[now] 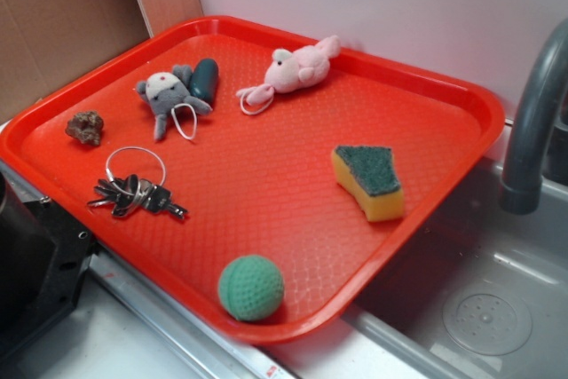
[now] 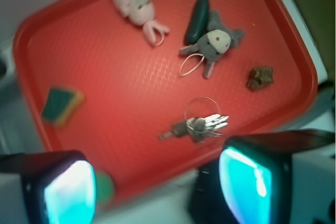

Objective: Grab the green sponge.

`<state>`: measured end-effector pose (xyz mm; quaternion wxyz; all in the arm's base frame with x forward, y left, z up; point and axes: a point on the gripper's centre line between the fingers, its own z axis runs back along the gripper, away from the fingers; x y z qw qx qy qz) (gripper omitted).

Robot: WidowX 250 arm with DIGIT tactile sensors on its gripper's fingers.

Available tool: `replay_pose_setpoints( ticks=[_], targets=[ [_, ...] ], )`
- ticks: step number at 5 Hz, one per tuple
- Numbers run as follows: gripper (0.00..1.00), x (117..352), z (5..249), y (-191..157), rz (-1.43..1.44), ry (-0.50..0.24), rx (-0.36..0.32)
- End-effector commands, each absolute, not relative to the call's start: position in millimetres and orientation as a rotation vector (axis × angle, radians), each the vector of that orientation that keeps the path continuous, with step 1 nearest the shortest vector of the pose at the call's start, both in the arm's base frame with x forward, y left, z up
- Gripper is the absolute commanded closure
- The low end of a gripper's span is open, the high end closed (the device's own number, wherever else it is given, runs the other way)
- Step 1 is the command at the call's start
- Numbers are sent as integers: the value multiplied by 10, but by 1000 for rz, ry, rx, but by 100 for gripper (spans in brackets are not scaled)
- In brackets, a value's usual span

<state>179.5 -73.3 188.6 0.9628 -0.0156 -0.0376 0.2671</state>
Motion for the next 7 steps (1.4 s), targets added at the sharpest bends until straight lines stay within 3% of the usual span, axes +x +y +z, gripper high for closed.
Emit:
replay_pose_setpoints(
  ticks=[1, 2, 3, 4, 5, 7],
  targets=[
    [0, 2054, 1907, -807, 590, -159, -126],
    [0, 2054, 1907, -807, 590, -159, -126],
    [0, 2245, 1400, -839, 537, -70, -210],
    [0, 2489, 998, -1031, 442, -43, -232],
    [0, 2562, 652, -1227, 560, -27, -191],
    [0, 2660, 670, -1579, 636, 30, -137]
  ],
)
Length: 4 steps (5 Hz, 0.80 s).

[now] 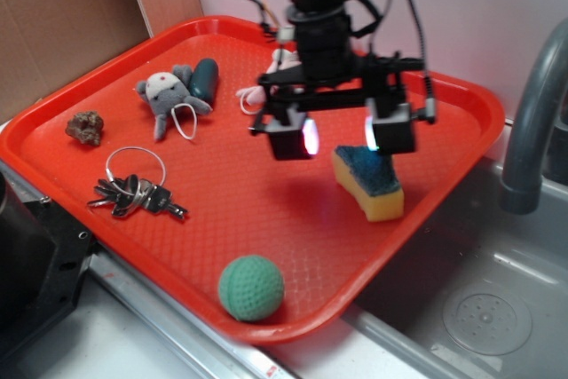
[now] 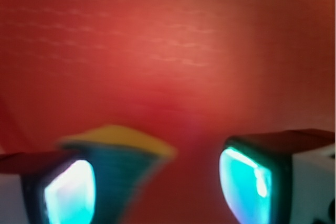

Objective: Grab the green sponge.

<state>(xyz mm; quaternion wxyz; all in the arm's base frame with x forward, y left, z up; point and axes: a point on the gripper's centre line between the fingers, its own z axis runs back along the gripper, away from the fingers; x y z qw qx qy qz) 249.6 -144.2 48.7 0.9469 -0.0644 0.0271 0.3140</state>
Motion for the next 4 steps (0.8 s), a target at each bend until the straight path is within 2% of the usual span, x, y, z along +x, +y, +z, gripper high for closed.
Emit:
replay_pose_setpoints(
  ticks=[1, 2, 3, 4],
  targets=[
    [0, 2713, 609, -1652, 624, 41, -124],
    [0, 2726, 485, -1736, 619, 84, -130],
    [0, 2596, 364, -1753, 631, 120, -133],
    [32, 2446, 266, -1674, 647, 124, -149]
  ],
)
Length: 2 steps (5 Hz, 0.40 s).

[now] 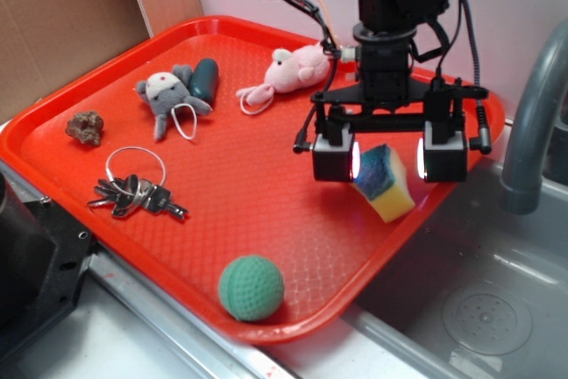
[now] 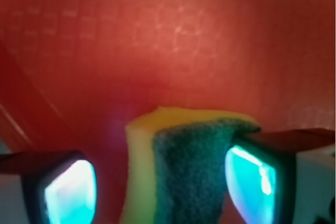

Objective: Grab the green sponge.

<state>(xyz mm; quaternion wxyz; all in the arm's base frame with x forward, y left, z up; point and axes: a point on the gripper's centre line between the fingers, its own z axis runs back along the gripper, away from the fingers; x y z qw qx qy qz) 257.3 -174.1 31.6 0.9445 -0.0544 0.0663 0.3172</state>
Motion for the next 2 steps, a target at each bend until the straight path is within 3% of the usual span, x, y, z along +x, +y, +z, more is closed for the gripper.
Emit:
replay_pose_setpoints(
  ticks=[1, 2],
  targets=[
    [97, 2326, 344, -1524, 593, 72, -150],
    [100, 2209, 470, -1317, 512, 31, -88]
  ],
)
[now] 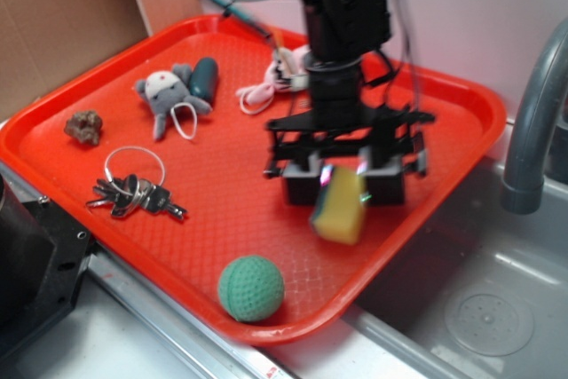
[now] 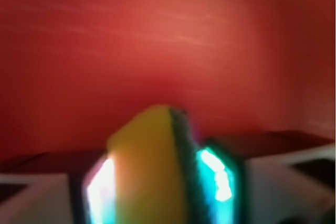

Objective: Grab the green sponge.

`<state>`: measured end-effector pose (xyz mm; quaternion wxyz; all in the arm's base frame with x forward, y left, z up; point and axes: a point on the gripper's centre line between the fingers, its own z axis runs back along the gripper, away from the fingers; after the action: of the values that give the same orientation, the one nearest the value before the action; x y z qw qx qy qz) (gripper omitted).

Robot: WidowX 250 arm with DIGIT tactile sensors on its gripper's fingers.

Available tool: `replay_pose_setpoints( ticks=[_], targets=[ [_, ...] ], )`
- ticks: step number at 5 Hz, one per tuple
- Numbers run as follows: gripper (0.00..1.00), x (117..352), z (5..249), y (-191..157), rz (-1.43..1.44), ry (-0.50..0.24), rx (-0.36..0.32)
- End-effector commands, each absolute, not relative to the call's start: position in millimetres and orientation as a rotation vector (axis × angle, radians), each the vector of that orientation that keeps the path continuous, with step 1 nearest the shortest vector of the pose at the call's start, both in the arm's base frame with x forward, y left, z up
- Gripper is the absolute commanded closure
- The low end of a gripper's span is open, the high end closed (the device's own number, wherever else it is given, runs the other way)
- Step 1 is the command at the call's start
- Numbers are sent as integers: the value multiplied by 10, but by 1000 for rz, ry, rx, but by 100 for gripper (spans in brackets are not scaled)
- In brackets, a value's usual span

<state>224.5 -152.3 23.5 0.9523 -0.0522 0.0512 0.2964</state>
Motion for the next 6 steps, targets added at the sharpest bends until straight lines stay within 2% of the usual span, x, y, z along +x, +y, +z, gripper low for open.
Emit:
replay_pose_setpoints(
  ticks=[1, 2, 3, 4, 6],
  targets=[
    [100, 2153, 660, -1104, 426, -6, -47],
    [100, 2180, 1137, -727, 275, -73, 9],
    [100, 2145, 1530, -355, 199, -182, 191],
    [100, 2088, 1631, -74, 206, -170, 158],
    [100, 2029, 1791, 61, 311, -173, 107]
  ],
)
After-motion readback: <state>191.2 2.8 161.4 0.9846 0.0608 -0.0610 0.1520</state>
